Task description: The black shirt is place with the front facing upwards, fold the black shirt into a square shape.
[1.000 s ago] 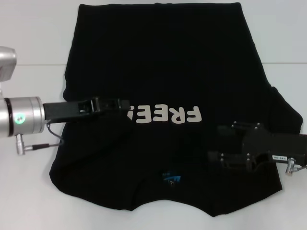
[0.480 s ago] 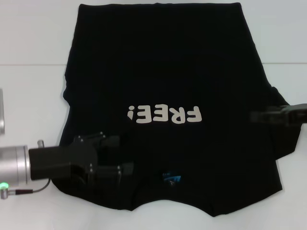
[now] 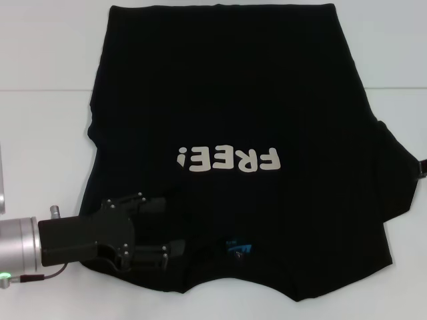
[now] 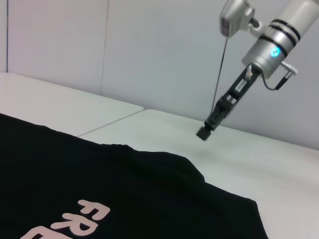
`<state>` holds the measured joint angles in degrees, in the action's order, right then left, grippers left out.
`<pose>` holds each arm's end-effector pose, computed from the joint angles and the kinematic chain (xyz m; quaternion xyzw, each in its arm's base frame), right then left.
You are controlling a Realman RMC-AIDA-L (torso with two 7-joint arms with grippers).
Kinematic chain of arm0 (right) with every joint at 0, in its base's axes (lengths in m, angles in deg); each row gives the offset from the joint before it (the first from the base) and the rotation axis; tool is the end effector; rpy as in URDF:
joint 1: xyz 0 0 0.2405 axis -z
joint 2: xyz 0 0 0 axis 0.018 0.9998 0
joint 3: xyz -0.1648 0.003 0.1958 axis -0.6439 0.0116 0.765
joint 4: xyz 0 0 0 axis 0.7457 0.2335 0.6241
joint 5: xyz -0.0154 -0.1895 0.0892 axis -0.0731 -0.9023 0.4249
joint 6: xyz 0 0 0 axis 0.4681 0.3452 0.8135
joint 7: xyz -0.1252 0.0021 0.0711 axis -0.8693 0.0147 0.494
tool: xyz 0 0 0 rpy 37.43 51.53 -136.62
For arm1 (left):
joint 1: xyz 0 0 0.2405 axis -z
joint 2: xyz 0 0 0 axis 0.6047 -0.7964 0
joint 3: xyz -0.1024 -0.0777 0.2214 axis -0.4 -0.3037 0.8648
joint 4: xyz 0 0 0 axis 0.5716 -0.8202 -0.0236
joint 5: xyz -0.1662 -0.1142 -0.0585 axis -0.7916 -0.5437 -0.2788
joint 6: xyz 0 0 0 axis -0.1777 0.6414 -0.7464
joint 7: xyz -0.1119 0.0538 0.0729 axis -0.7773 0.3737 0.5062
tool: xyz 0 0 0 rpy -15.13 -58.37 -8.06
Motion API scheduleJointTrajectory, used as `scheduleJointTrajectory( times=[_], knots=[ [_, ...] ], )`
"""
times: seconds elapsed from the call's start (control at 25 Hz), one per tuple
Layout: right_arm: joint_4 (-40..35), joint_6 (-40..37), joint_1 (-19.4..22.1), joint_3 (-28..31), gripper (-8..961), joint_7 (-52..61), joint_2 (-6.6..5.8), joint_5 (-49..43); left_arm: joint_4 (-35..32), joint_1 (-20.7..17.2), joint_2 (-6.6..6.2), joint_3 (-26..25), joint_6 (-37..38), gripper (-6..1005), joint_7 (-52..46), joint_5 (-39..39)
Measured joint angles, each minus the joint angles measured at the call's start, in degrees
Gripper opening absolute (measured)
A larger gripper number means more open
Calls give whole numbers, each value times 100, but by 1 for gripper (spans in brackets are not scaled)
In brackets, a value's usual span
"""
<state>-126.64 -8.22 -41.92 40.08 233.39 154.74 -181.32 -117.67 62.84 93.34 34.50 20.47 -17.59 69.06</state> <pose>0.2890 0.3933 0.0999 -0.7448 0.5977 -0.0370 0.2945 -0.2789 0.2933 -0.0101 -0.9459 -0.1659 -0.2407 0.1405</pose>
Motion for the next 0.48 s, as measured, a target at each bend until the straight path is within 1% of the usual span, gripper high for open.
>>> scheduleJointTrajectory(
  times=[0.12,0.28,0.48],
  knots=[
    [326,326,-96,-12,796,64,15,-261,7,-5,0,1,-6,909,7,0],
    [866,711,-222,19,797,73,-59,-243,11,-5,-12,1,-3,908,10,0],
    [1274,1060,-379,17,797,80,-77,-246,12,-2,-15,1,7,908,11,0]
  ],
)
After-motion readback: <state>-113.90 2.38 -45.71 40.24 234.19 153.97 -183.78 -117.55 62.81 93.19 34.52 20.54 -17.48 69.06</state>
